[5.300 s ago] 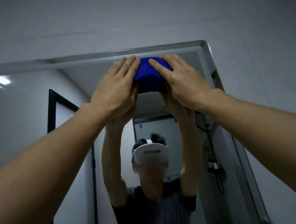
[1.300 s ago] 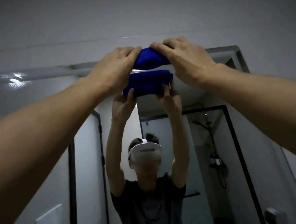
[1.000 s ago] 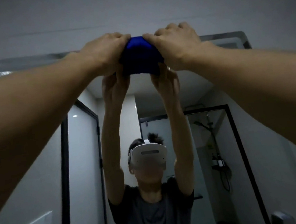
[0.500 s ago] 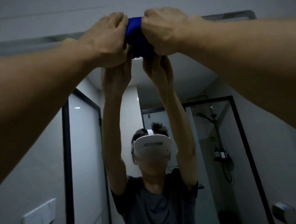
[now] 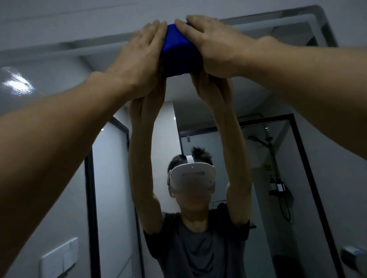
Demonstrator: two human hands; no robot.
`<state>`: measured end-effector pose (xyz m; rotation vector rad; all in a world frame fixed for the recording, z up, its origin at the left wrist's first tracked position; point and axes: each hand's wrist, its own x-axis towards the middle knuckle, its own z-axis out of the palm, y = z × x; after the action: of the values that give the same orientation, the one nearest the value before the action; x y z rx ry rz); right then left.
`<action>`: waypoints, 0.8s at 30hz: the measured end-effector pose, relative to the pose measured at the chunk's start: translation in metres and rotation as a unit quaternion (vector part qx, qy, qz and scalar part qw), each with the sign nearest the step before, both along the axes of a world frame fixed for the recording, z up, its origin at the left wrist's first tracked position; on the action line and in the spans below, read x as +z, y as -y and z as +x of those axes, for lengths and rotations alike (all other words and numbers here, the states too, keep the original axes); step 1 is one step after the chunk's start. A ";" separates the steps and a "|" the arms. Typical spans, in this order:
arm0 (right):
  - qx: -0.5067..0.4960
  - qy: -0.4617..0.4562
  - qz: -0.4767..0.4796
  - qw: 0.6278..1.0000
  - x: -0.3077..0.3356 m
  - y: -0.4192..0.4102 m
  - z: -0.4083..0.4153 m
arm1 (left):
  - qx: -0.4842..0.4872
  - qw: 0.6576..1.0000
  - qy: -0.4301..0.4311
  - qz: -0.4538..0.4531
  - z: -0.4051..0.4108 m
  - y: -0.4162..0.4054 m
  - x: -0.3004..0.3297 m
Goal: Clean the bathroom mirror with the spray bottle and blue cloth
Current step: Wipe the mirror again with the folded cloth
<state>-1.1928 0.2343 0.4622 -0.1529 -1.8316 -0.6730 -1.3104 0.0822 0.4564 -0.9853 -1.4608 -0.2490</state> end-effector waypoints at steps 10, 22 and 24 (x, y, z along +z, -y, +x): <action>0.060 0.059 -0.001 0.996 -0.059 -0.008 -0.001 | 0.007 0.999 -0.026 -0.033 -0.005 0.011 -0.062; 0.077 0.050 0.024 0.995 -0.187 -0.012 0.000 | 0.040 0.996 -0.029 -0.080 -0.004 0.021 -0.181; 0.075 0.039 0.026 0.996 -0.209 -0.011 -0.001 | 0.053 0.994 -0.042 -0.088 -0.006 0.021 -0.200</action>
<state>-1.1934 0.2457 0.2528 0.0469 -1.8775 -0.6282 -1.3169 0.0614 0.2566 -1.0433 -1.4701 -0.0004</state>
